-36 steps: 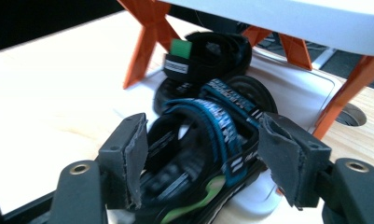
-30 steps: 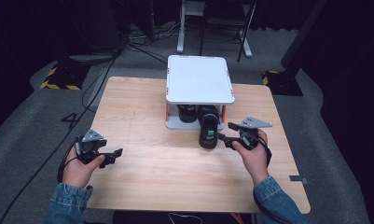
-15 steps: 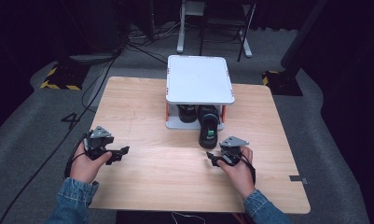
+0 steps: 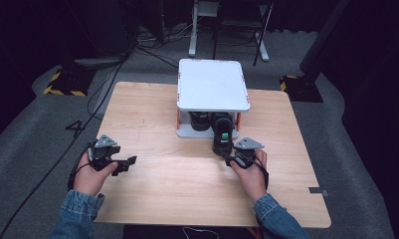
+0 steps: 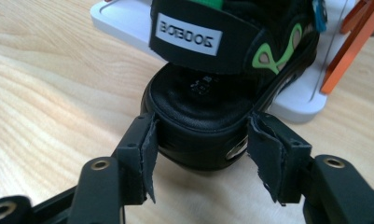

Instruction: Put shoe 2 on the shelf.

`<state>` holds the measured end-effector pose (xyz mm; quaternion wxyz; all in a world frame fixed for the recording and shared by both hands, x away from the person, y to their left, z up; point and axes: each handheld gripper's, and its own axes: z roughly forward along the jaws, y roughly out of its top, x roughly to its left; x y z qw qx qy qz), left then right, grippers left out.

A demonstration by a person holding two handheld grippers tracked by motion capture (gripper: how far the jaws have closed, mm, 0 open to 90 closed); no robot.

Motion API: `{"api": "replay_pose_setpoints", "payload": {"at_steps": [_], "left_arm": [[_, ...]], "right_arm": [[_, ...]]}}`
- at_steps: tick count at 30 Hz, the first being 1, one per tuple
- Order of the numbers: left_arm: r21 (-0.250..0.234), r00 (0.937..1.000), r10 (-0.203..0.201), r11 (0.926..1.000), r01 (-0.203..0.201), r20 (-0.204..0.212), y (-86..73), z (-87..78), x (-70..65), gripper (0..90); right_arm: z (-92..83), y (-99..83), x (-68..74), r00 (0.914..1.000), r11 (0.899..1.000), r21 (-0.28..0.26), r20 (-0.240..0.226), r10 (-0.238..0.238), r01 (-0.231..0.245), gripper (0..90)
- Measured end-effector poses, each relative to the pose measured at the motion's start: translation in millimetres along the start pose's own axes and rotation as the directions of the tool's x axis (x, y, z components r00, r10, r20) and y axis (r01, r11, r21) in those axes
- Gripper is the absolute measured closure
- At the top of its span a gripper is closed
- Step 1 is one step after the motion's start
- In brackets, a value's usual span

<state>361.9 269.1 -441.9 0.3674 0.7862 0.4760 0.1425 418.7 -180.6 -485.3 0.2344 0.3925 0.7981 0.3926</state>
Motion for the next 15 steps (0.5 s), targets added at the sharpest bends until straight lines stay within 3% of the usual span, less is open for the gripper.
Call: {"api": "replay_pose_setpoints", "payload": {"at_steps": [2,4,6,8,11,15], "left_arm": [[-0.004,1.0,-0.005,1.0,0.005,-0.002,-1.3,-0.2,0.1,23.6],[-0.004,1.0,-0.006,1.0,0.006,-0.005,-3.0,-1.4,0.7,23.6],[-0.006,0.9999,-0.01,0.9999,0.01,-0.007,-4.0,-1.6,0.8,23.6],[-0.002,0.9999,-0.012,0.9999,0.012,-0.01,-5.6,-2.1,1.6,23.6],[0.006,0.9997,-0.02,0.9998,0.02,-0.011,-7.8,-3.5,2.4,23.7],[0.005,0.9996,-0.022,0.9997,0.022,-0.017,-11.2,-3.9,2.6,23.7]], "right_arm": [[3.4,4.6,-3.1,0.9999,1.0,0.003,-0.014,0.01,-0.01,41.6],[6.0,14.3,-10.0,0.9983,0.998,0.058,-0.055,0.022,-0.019,39.0],[6.8,15.7,-12.1,0.9975,0.998,0.059,-0.066,0.028,-0.024,39.3],[9.6,16.9,-16.1,0.9976,1.0,0.029,-0.069,0.008,-0.006,40.1],[15.4,21.0,-22.1,0.9972,0.999,0.024,-0.068,-0.032,0.033,41.3],[26.4,29.4,-33.5,0.9941,0.998,0.022,-0.096,-0.05,0.052,41.3]]}}
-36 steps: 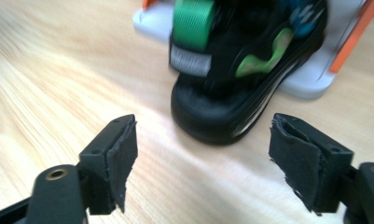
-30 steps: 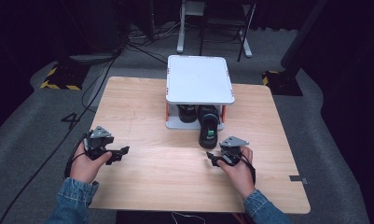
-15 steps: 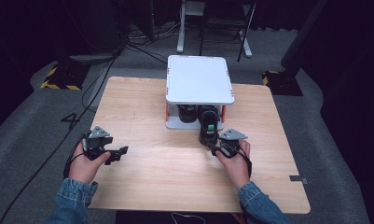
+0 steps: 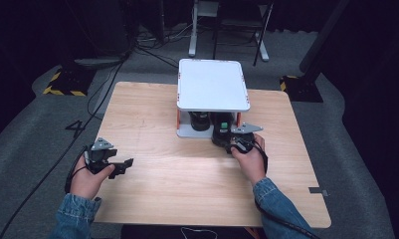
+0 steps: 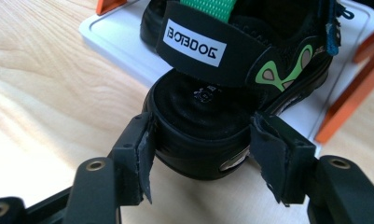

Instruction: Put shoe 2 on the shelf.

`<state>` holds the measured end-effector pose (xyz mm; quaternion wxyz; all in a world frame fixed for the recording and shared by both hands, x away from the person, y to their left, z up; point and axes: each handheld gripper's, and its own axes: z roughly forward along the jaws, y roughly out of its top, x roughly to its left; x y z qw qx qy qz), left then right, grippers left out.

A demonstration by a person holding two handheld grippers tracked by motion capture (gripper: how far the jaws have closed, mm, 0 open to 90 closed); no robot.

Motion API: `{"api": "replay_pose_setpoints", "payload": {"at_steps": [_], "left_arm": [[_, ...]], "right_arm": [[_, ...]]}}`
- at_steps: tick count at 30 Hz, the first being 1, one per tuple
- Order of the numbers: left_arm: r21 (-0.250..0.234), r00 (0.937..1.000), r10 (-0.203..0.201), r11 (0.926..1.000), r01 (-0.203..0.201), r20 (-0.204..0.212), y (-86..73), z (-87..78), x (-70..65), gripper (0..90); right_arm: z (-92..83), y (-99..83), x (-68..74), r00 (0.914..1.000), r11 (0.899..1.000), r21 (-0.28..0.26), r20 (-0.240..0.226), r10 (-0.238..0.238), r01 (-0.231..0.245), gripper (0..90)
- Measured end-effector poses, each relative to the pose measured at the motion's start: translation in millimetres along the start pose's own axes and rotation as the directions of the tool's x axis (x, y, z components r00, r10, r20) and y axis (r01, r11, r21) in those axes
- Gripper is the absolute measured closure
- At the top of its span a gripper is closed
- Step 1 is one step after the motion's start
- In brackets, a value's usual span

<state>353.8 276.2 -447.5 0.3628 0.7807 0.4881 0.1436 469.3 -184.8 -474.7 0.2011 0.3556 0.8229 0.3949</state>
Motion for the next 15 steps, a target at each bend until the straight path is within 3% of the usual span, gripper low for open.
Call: {"api": "replay_pose_setpoints", "payload": {"at_steps": [4,8,12,15], "left_arm": [[0.004,1.0,-0.005,1.0,0.005,-0.003,-2.4,-1.4,0.7,23.7],[0.01,0.9999,-0.01,0.9999,0.01,-0.004,-4.2,-1.5,1.7,23.7],[0.012,0.9999,-0.01,0.9999,0.01,-0.003,-5.0,0.5,2.1,23.7],[0.012,1.0,-0.009,0.9999,0.009,-0.002,-4.8,0.8,2.2,23.7]], "right_arm": [[13.9,7.7,-14.1,0.9993,1.0,-0.013,-0.033,-0.014,0.014,41.8],[23.3,14.8,-18.7,0.9985,0.999,-0.011,-0.04,-0.038,0.037,42.1],[30.0,17.2,-18.2,0.9997,0.999,-0.033,-0.009,-0.022,0.021,42.5],[34.0,16.7,-15.9,0.9992,0.998,-0.064,0.039,0.003,0.0,45.4]]}}
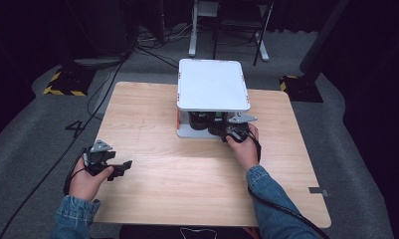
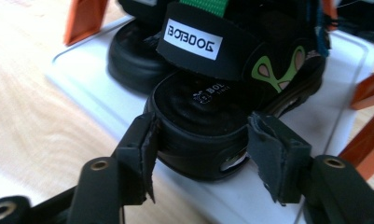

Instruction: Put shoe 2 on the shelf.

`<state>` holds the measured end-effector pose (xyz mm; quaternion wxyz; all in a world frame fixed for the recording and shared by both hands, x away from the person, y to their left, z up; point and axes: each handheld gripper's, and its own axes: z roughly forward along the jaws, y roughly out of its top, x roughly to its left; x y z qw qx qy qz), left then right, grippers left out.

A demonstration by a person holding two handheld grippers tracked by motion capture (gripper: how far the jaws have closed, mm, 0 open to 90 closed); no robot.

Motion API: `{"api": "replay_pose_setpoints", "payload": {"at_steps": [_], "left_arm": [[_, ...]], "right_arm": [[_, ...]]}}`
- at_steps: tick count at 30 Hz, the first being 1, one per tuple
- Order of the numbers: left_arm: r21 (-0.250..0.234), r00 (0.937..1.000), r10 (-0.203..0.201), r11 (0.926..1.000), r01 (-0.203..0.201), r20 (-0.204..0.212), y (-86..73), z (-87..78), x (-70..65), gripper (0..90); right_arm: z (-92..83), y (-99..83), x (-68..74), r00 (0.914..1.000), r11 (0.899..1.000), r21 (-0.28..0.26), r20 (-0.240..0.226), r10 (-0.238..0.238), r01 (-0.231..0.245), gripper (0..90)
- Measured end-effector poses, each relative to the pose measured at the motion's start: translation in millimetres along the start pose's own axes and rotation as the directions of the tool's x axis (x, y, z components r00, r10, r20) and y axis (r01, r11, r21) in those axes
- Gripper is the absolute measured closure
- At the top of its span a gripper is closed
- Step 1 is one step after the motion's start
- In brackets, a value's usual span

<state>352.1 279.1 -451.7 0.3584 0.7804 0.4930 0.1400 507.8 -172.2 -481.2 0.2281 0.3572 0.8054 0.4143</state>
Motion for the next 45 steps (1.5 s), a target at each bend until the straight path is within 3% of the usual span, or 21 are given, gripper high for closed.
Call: {"api": "replay_pose_setpoints", "payload": {"at_steps": [4,11,13,15,19,22,23,24,25,26,30,32,38,43,45], "left_arm": [[0.004,1.0,0.004,1.0,-0.004,0.003,0.5,0.9,-0.2,23.7],[-0.003,0.9999,0.008,1.0,-0.008,0.009,2.6,1.0,-1.8,23.7],[-0.002,0.9998,0.012,0.9999,-0.012,0.014,3.6,1.1,-1.5,23.7],[-0.008,0.9999,0.012,0.9999,-0.012,0.01,5.1,1.7,-2.4,23.7],[-0.012,0.9995,0.026,0.9996,-0.026,0.016,8.2,3.2,-5.1,23.7],[-0.012,0.9993,0.033,0.9994,-0.033,0.016,10.2,2.9,-7.5,23.7],[-0.014,0.9993,0.034,0.9993,-0.034,0.017,10.5,2.8,-8.2,23.7],[-0.018,0.9992,0.034,0.9993,-0.034,0.019,10.7,2.6,-8.6,23.7],[-0.017,0.9992,0.037,0.9992,-0.036,0.018,11.1,1.8,-8.7,23.7],[-0.022,0.9991,0.038,0.999,-0.038,0.018,11.3,1.4,-8.6,23.7],[-0.032,0.9992,0.036,0.9988,-0.036,0.015,11.1,-2.2,-6.6,23.5],[-0.038,0.9994,0.034,0.9987,-0.034,0.01,10.4,-4.0,-5.8,23.5],[-0.025,0.9993,0.036,0.999,-0.037,-0.007,7.9,-6.3,-1.4,22.8],[-0.018,0.9992,0.032,0.9993,-0.032,-0.024,6.7,-6.1,1.5,22.2],[-0.016,0.999,0.032,0.9994,-0.032,-0.031,5.8,-5.8,3.7,22.0]], "right_arm": [[8.5,1.7,3.5,0.9983,1.0,-0.024,0.057,0.008,-0.007,45.9],[11.9,4.7,5.7,0.9972,0.999,-0.037,0.075,-0.002,0.005,44.8],[6.7,2.0,7.0,0.9979,0.998,-0.056,0.062,0.021,-0.018,39.6],[-3.3,-0.2,11.7,0.9984,0.996,-0.081,0.043,0.038,-0.035,37.3],[-29.8,-3.1,22.9,0.9998,0.996,-0.087,0.009,0.018,-0.017,35.3],[-56.6,-1.1,27.9,0.9998,0.995,-0.096,-0.017,0.01,-0.012,34.0],[-76.1,1.5,28.4,0.9999,0.996,-0.084,-0.017,-0.003,0.002,33.9],[-76.1,1.5,28.4,0.9999,0.996,-0.084,-0.017,-0.003,0.002,33.9],[-98.0,4.3,26.7,0.9999,0.997,-0.079,-0.015,0.0,-0.001,33.7],[-98.0,4.3,26.7,0.9999,0.997,-0.079,-0.015,0.0,-0.001,33.7],[-134.9,5.6,16.4,0.9996,0.998,-0.065,-0.018,0.02,-0.021,29.7],[-139.9,4.8,14.4,0.9995,0.998,-0.064,-0.019,0.026,-0.027,28.7],[-177.4,-13.0,-9.4,0.9919,0.991,-0.048,-0.023,0.125,-0.126,23.9],[-188.7,-25.1,-20.2,0.9888,0.989,-0.009,-0.004,0.149,-0.149,20.8],[-194.7,-38.5,-30.3,0.9869,0.986,0.038,0.019,0.16,-0.161,17.4]]}}
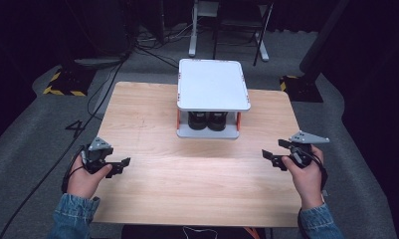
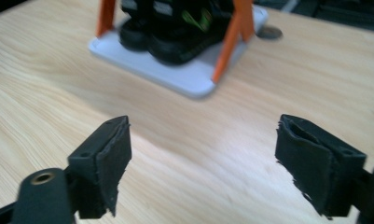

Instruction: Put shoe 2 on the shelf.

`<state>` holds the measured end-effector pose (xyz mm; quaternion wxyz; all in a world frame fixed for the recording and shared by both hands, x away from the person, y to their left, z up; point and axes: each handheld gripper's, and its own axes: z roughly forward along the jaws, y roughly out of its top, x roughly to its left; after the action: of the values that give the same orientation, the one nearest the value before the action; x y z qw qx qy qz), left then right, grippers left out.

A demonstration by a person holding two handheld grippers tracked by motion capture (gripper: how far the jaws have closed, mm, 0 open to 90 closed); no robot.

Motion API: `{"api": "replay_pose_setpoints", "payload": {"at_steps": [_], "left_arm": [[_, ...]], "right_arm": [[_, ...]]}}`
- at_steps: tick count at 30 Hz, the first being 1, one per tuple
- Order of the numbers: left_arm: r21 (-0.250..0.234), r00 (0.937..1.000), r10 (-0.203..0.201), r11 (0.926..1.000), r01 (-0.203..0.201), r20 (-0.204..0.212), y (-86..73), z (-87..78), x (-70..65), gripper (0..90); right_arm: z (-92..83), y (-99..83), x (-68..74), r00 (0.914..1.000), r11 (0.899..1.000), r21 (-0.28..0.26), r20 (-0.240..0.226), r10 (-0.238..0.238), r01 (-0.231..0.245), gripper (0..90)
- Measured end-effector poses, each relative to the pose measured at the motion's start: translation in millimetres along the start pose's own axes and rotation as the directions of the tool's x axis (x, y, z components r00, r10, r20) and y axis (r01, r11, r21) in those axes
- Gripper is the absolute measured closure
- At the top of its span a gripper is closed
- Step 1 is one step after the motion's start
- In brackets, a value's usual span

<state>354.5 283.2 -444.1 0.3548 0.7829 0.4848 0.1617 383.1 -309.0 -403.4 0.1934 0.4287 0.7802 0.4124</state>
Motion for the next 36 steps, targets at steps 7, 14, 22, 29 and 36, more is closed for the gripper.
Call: {"api": "replay_pose_setpoints", "payload": {"at_steps": [7,14,22,29,36], "left_arm": [[0.02,0.9997,-0.008,0.9998,0.008,-0.024,-6.5,4.1,8.0,20.6],[0.039,0.9993,-0.007,0.9992,0.008,-0.037,-11.1,9.9,13.0,20.0],[0.074,0.998,0.022,0.9971,-0.017,-0.06,-12.7,16.4,13.2,18.8],[0.082,0.9978,0.032,0.9962,-0.027,-0.058,-12.4,20.0,10.8,18.3],[0.068,0.9979,0.044,0.9969,-0.041,-0.048,-12.6,18.2,5.7,18.4]], "right_arm": [[-3.6,-25.8,-28.3,0.9954,0.995,0.067,0.062,0.073,-0.077,16.0],[6.1,-46.3,-48.1,0.995,0.992,0.089,0.06,0.08,-0.086,21.4],[24.4,-66.7,-58.6,0.9972,0.988,0.142,0.056,0.05,-0.058,20.0],[39.7,-77.2,-58.5,0.9956,0.99,0.127,0.079,0.051,-0.061,16.5],[51.8,-81.4,-58.8,0.9936,0.991,0.135,0.112,0.011,-0.026,14.0]]}}
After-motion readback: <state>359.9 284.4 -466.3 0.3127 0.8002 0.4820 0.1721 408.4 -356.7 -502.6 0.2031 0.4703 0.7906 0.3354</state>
